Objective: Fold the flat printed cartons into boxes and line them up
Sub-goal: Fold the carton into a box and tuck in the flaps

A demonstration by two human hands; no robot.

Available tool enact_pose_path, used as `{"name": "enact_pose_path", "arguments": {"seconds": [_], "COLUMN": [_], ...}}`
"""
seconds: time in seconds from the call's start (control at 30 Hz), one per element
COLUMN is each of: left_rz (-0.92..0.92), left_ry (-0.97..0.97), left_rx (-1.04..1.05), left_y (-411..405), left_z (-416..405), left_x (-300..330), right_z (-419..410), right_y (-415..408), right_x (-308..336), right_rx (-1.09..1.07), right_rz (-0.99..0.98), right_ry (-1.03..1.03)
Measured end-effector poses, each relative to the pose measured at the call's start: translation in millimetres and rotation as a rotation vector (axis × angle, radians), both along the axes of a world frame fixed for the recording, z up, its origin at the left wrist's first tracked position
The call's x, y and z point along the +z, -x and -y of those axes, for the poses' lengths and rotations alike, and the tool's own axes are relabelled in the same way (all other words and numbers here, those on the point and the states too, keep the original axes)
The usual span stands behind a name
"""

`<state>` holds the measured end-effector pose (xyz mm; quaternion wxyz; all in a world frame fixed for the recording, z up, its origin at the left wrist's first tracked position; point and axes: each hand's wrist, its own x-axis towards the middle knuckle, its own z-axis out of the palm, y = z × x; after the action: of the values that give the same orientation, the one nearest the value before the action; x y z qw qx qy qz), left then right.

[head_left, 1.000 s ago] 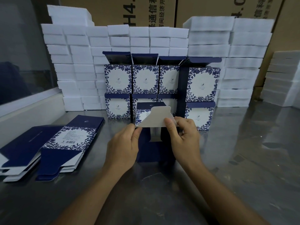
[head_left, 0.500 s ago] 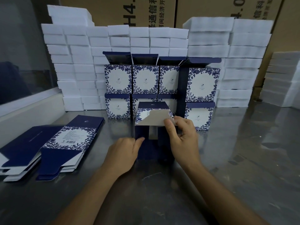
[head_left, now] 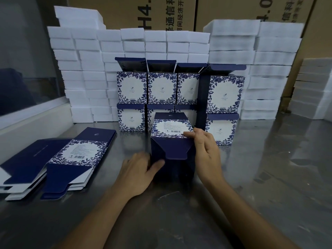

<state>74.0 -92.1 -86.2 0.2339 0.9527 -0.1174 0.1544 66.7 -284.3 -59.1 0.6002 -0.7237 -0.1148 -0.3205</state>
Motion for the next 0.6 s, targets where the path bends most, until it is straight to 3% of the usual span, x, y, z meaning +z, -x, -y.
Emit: {"name": "enact_pose_path", "arguments": {"seconds": [0.07, 0.17, 0.6], "left_rz": [0.043, 0.246, 0.623], "left_ry": [0.378, 0.583, 0.317], "left_rx": [-0.038, -0.083, -0.027], "left_y": [4, 4, 17], "left_z": [4, 10, 26], "left_x": [3, 9, 25], "right_z": [2, 3, -21], "right_y": [-2, -5, 8], "right_x": [-1, -3, -5], "right_rx": [0.032, 0.026, -0.332], "right_rz": [-0.015, -0.004, 0.336], "right_ry": [-0.005, 0.068, 0.634]}}
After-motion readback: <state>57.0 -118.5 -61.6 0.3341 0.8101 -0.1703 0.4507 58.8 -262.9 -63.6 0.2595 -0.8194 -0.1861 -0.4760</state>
